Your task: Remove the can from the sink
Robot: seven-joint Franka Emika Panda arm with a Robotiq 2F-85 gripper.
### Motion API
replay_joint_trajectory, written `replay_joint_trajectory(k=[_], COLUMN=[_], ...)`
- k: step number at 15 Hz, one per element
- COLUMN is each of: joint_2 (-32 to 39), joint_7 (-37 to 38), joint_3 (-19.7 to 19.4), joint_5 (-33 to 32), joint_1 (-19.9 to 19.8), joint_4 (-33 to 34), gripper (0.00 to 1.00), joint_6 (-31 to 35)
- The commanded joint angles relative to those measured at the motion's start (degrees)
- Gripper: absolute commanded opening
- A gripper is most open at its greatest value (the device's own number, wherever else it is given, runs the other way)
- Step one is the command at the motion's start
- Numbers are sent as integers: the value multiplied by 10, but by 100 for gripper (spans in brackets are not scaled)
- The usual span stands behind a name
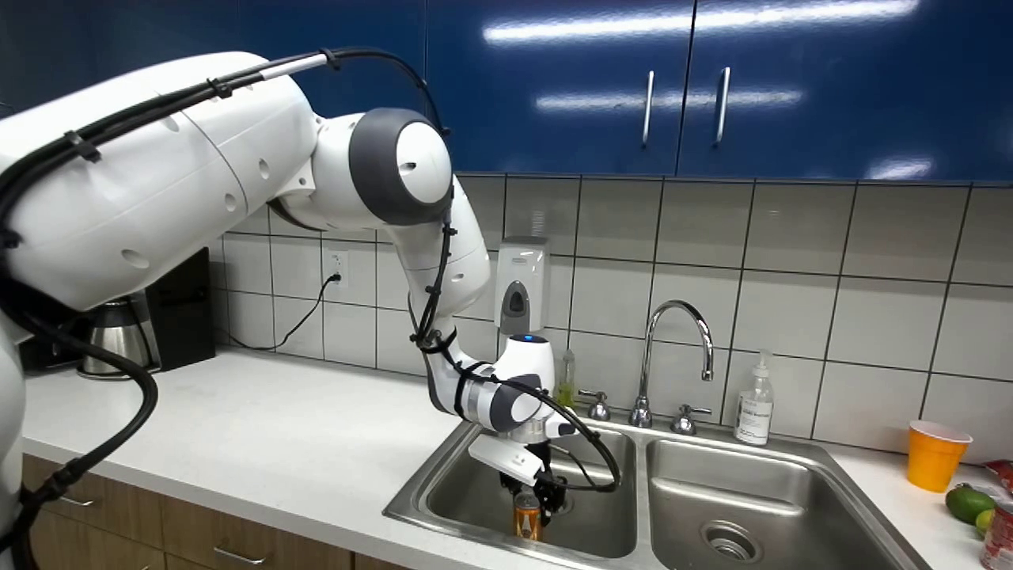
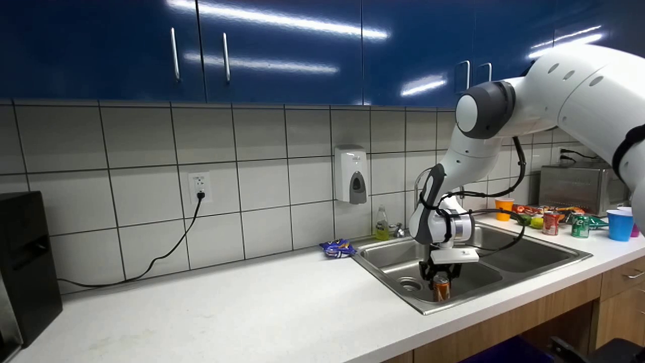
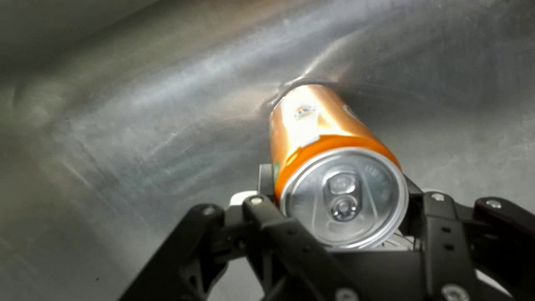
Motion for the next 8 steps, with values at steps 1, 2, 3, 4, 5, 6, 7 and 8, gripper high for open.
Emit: replay_joint_trajectory(k=[1, 2, 3, 4, 5, 6, 7, 8], joint_2=[7, 5, 4, -1, -10, -17, -28, -36], joint_7=[9, 9, 9, 9, 9, 8, 9, 8], joint_3=[2, 2, 1, 1, 1, 2, -1, 0], joint_5=[-12, -12, -12, -13, -13, -13, -15, -16], joint_1=[-1, 0, 0, 1, 3, 4, 8, 11], joint_4=[13, 13, 11, 8, 2, -2, -11, -15], gripper=[38, 38, 38, 38, 38, 38, 38, 38], joint_6=[3, 1, 1, -1, -3, -5, -5, -11])
